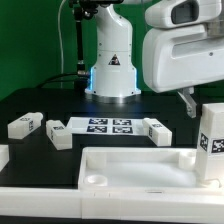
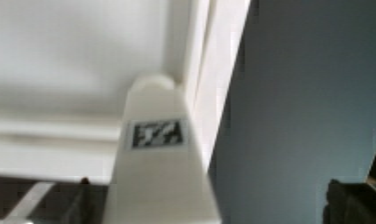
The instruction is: Assemble desk
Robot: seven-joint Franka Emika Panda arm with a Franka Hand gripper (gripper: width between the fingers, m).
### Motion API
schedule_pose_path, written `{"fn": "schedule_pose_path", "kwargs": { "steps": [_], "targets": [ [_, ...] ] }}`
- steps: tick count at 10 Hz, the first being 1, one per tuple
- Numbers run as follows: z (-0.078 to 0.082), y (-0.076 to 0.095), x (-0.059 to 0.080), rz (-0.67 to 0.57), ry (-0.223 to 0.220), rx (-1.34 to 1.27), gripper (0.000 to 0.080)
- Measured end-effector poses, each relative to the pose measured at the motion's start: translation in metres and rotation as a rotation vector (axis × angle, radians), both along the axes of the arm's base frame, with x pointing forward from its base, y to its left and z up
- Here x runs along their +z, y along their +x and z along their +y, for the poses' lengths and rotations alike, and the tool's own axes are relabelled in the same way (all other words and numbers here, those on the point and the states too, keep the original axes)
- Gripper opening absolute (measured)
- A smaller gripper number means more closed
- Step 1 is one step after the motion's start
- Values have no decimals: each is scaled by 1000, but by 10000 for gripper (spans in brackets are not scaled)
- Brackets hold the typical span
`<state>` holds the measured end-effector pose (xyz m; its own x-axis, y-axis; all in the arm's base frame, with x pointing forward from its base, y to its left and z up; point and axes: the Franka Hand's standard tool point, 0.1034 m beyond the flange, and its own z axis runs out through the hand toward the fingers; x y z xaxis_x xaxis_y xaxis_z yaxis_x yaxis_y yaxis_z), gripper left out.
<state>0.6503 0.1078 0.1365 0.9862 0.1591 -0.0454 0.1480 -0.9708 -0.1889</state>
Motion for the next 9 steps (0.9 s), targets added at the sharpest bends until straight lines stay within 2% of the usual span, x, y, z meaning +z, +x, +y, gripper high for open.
{"fn": "schedule_pose_path", "kwargs": {
  "steps": [1,3,8,9],
  "targets": [
    [-2,7,0,-35,0,-8,649],
    [-9,8,-2,-38,-33,-19,649],
    [-14,9,-5,-38,-36,-14,649],
    [-14,9,-6,-38,-36,-8,540]
  ]
}}
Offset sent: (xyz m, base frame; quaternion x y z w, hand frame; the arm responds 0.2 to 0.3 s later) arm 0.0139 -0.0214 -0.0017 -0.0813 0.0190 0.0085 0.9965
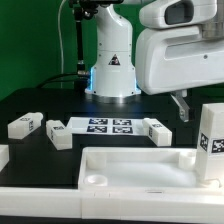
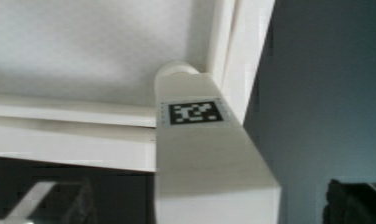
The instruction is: Assemble desk
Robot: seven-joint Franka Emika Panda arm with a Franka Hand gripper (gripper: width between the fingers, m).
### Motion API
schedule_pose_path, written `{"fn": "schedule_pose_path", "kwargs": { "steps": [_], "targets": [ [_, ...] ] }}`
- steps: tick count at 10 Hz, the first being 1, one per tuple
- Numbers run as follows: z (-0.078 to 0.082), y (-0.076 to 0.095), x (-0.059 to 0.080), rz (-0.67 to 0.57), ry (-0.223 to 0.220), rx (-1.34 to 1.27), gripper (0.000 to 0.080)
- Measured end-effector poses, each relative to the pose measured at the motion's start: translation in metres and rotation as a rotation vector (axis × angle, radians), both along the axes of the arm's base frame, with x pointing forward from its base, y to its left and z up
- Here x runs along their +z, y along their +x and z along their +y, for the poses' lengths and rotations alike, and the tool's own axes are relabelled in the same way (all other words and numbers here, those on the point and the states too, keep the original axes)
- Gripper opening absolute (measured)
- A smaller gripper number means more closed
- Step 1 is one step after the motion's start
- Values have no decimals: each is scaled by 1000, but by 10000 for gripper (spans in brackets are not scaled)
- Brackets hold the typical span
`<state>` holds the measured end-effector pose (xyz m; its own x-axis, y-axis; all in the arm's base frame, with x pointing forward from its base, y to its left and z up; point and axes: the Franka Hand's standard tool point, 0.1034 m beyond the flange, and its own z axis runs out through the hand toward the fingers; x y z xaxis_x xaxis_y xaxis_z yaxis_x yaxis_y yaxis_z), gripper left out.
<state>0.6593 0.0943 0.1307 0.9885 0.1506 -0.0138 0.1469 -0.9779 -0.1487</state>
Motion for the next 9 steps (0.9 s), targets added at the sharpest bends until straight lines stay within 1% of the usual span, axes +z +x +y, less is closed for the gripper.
{"fn": "schedule_pose_path", "kwargs": {
  "steps": [1,2,3,6,7,9],
  "targets": [
    [0,0,0,0,0,0,540],
    [0,0,0,0,0,0,370],
    [-1,0,0,0,0,-1,291],
    [-1,0,0,2,-1,-17,291],
    [-1,0,0,7,0,-63,291],
    [-2,1,0,20,-1,-304,291]
  ]
}}
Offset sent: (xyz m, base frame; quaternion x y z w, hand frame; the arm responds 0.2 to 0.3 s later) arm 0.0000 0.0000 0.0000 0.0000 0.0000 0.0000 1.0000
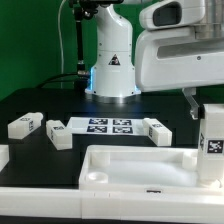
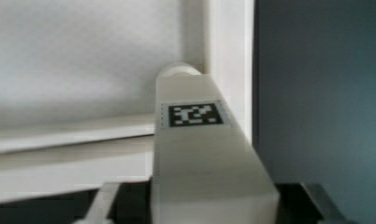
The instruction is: Assemble desk
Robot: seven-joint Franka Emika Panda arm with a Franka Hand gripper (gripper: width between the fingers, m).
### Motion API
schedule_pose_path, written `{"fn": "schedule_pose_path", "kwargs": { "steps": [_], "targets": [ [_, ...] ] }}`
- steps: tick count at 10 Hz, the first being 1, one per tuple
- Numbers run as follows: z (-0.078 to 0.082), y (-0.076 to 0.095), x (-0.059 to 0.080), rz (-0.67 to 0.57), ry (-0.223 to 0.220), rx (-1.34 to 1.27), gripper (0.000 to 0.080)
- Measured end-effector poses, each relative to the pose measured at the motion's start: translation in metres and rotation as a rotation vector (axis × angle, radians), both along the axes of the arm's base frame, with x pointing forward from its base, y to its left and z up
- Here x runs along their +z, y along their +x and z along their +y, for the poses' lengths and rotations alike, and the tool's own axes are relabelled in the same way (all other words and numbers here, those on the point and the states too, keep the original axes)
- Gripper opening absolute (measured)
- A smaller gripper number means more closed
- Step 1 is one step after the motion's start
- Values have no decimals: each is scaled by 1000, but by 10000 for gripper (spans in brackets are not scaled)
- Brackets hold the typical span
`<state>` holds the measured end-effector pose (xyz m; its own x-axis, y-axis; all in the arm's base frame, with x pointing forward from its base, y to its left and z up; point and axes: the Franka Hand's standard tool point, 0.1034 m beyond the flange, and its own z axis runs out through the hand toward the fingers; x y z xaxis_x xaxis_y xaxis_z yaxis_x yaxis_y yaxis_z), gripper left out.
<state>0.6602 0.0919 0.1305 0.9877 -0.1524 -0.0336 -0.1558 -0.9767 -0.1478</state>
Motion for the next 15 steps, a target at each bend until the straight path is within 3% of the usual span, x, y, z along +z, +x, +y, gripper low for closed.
{"fn": "schedule_pose_path", "kwargs": {
  "steps": [8,12,13,14,15],
  "targets": [
    [0,4,-1,88,-13,-924,294],
    [9,4,-1,122,11,-1107,294],
    [9,3,-1,118,10,-1061,404],
    [8,2,-1,114,3,-969,565],
    [8,2,-1,105,1,-912,565]
  ]
}}
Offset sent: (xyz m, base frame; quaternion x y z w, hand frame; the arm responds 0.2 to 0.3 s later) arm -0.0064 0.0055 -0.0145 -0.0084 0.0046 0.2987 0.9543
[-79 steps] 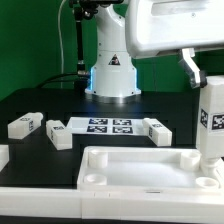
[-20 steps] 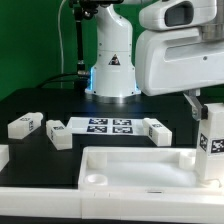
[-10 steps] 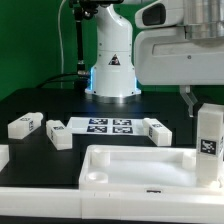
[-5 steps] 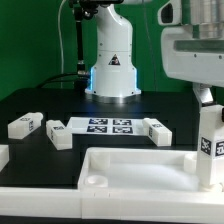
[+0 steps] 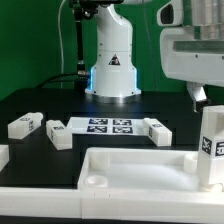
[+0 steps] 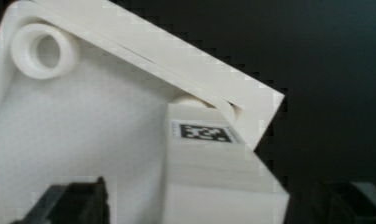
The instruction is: Assemble desk
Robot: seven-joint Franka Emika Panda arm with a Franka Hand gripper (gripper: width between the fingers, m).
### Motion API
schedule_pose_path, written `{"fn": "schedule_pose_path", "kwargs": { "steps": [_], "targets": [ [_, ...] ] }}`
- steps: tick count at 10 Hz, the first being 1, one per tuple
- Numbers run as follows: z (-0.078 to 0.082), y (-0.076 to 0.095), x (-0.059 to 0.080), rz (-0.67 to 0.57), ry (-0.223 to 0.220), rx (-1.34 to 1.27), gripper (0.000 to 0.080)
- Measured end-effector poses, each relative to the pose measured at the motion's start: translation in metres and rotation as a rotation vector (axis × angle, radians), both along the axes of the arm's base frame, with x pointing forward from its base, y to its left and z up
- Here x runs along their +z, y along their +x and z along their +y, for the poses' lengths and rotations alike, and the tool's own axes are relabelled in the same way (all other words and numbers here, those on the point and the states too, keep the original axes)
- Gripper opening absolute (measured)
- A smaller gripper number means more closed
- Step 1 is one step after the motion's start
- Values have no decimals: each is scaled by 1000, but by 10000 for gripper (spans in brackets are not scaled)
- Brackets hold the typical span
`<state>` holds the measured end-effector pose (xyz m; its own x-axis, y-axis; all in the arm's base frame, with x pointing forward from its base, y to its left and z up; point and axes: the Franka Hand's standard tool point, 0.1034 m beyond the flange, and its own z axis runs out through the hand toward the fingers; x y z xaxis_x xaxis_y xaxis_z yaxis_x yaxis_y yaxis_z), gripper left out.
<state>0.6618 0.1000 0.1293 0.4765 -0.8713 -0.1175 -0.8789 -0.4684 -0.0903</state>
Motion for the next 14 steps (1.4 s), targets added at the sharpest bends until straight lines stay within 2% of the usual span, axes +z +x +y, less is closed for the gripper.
{"fn": "schedule_pose_path", "kwargs": {
  "steps": [1,3,6,7,8,9,14],
  "targets": [
    [0,0,0,-14,-3,99,631],
    [1,-1,0,-34,-7,281,647],
    [1,-1,-1,-62,-10,479,648],
    [0,-2,-3,-71,-28,587,648],
    [2,-4,-6,-72,-66,718,648],
    [5,-4,-7,-77,-78,813,648],
    [5,-1,-4,-128,-93,1256,648]
  ]
}}
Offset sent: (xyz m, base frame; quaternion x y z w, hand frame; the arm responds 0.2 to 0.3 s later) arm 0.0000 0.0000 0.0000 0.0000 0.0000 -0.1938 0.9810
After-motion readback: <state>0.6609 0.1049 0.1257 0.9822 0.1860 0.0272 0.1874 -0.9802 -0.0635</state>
